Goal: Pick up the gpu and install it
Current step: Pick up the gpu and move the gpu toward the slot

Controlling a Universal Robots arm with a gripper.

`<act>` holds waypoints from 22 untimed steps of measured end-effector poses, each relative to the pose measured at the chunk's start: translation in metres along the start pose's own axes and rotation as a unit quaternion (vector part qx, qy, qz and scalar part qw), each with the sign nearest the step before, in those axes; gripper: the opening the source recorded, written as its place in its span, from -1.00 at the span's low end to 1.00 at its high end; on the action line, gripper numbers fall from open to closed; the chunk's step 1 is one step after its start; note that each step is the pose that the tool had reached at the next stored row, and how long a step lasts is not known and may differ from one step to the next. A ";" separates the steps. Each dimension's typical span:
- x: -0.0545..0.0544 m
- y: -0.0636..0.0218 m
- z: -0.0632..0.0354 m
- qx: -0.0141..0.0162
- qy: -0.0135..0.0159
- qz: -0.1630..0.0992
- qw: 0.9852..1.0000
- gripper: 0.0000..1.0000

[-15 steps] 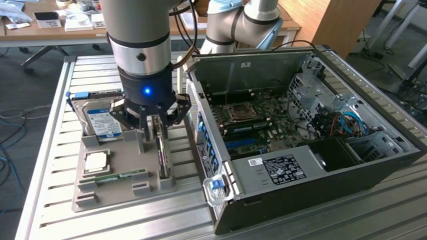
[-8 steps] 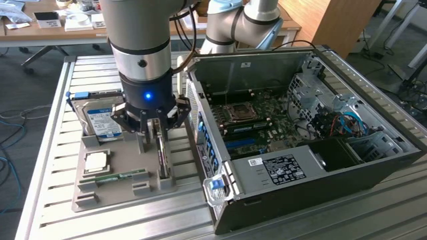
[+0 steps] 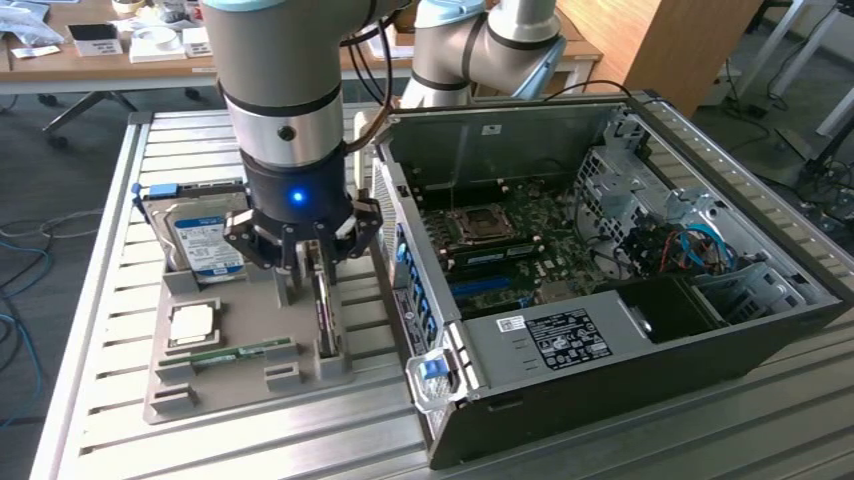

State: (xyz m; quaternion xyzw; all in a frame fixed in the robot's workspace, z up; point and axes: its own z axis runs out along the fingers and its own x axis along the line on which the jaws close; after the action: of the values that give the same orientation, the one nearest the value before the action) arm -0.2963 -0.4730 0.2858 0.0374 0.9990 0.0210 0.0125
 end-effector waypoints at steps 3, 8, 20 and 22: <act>0.000 -0.0002 0.0044 0.000 0.000 0.000 1.000 -0.17; 0.000 -0.0005 0.0121 0.000 0.000 0.000 1.000 -0.17; 0.000 -0.0007 0.0151 0.000 0.000 0.000 1.000 -0.15; 0.000 -0.0007 0.0151 0.000 0.000 0.000 1.000 -0.03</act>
State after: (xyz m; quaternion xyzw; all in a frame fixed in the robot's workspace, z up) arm -0.2962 -0.4730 0.2707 0.0374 0.9990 0.0210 0.0125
